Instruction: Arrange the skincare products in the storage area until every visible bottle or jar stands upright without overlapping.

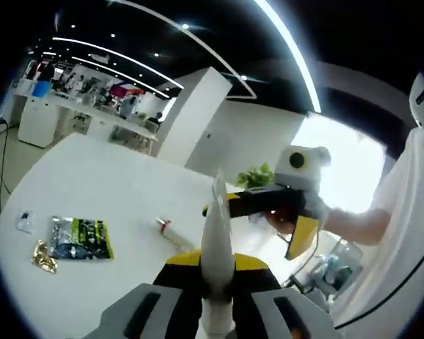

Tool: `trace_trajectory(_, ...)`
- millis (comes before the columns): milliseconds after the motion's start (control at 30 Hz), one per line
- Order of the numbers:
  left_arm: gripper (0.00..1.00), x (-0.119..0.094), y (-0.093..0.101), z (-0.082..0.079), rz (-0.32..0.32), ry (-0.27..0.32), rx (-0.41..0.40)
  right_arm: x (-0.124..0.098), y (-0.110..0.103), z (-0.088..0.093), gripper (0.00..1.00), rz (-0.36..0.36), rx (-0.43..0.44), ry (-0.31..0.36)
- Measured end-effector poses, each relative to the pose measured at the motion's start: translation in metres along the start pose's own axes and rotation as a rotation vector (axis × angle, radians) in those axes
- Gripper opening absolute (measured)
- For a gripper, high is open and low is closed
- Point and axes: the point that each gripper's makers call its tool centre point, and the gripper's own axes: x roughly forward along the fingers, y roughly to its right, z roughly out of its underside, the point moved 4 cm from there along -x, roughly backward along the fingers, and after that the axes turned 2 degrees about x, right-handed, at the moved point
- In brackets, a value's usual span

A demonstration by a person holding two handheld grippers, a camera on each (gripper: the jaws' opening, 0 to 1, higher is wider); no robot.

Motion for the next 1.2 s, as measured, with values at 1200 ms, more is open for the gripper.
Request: trace_trajectory(1200, 0.13, 0.009, 0.027, 0.035, 0.077, -0.282, 0.420, 0.017, -0.036, 0.008, 0.24, -0.230, -0.355, -0.536)
